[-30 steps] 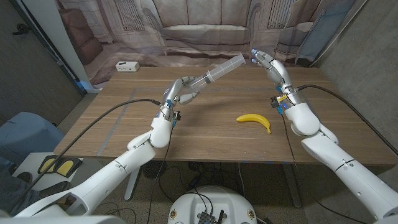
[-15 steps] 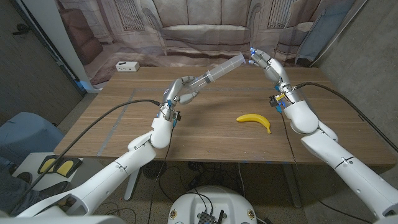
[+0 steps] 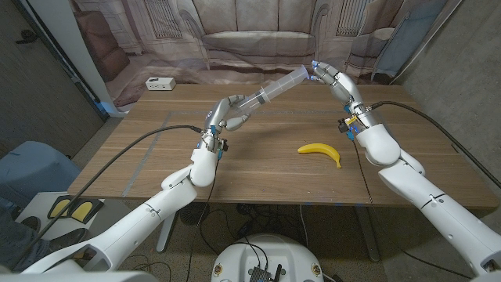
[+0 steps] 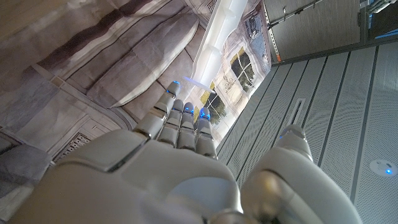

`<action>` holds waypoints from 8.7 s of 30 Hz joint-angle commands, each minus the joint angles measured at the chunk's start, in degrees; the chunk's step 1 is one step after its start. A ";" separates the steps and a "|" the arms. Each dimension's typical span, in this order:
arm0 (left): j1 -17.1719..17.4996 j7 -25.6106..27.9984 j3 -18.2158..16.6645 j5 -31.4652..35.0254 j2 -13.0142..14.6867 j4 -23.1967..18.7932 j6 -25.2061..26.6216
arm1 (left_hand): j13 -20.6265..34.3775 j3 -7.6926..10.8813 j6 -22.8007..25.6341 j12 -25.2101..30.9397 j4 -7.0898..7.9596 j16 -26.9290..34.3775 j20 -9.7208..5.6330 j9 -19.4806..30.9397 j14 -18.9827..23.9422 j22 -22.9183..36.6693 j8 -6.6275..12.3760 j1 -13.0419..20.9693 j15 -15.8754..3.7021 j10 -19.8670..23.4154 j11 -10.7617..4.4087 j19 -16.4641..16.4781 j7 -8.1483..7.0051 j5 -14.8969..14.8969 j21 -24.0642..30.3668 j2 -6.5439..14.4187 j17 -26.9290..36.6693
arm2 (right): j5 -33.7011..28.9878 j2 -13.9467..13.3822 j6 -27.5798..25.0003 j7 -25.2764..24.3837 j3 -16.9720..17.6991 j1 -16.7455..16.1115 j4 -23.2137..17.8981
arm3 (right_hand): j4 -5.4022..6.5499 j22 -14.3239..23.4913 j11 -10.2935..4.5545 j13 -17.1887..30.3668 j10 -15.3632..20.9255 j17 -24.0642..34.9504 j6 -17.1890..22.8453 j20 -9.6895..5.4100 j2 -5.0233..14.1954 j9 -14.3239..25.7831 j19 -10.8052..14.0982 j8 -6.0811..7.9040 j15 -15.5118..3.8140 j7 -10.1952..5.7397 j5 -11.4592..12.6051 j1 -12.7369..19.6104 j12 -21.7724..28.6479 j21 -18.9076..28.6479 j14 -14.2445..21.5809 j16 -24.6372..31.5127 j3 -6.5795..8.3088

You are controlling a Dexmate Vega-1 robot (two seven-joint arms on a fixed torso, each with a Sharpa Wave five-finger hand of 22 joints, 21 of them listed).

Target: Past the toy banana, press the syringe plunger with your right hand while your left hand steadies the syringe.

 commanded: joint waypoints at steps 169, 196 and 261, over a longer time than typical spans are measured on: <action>-2.85 -0.60 0.66 0.79 -0.04 2.87 -4.53 | 2.51 2.64 7.86 -1.75 2.49 0.78 -1.11 0.82 7.18 -0.64 -1.24 9.02 -7.42 5.76 -4.21 -1.30 -2.96 -0.01 6.48 9.49 0.58 | 0.69 -3.98 -6.57 3.52 -2.62 0.14 -5.05 | -0.07 0.29 1.00 0.40 7.57 0.35 7.50 0.73 2.63 0.40 6.34 0.64 -0.10 0.67 -0.01 1.64 0.47 -0.40 5.17 -0.85 2.03; -3.43 0.14 0.57 1.71 -0.57 3.12 -4.37 | 2.65 2.74 8.03 -2.07 2.40 0.89 -1.14 0.98 7.29 -0.71 -1.38 8.99 -7.78 6.05 -4.32 -1.70 -3.20 0.01 7.11 9.45 0.71 | 0.95 -3.30 -5.47 4.65 -3.60 1.65 -3.12 | -0.26 0.29 1.29 0.47 9.48 0.38 8.67 0.85 2.22 0.43 8.49 0.71 -0.12 0.75 -0.10 1.86 0.83 0.04 7.13 -0.48 2.01; -5.14 -0.47 1.71 2.38 -1.26 3.30 -5.05 | 3.16 2.91 8.69 -2.74 2.40 1.07 -1.28 1.21 7.35 -0.86 -1.71 9.22 -7.69 6.74 -4.47 -2.22 -3.27 -0.20 8.83 9.13 0.99 | 0.01 -6.49 -7.70 6.35 -3.05 -0.14 -7.29 | 0.10 0.35 0.88 0.52 11.36 0.85 10.42 0.88 2.21 0.44 9.71 0.77 -0.11 0.28 -0.16 1.38 0.85 -0.18 8.63 -0.29 1.89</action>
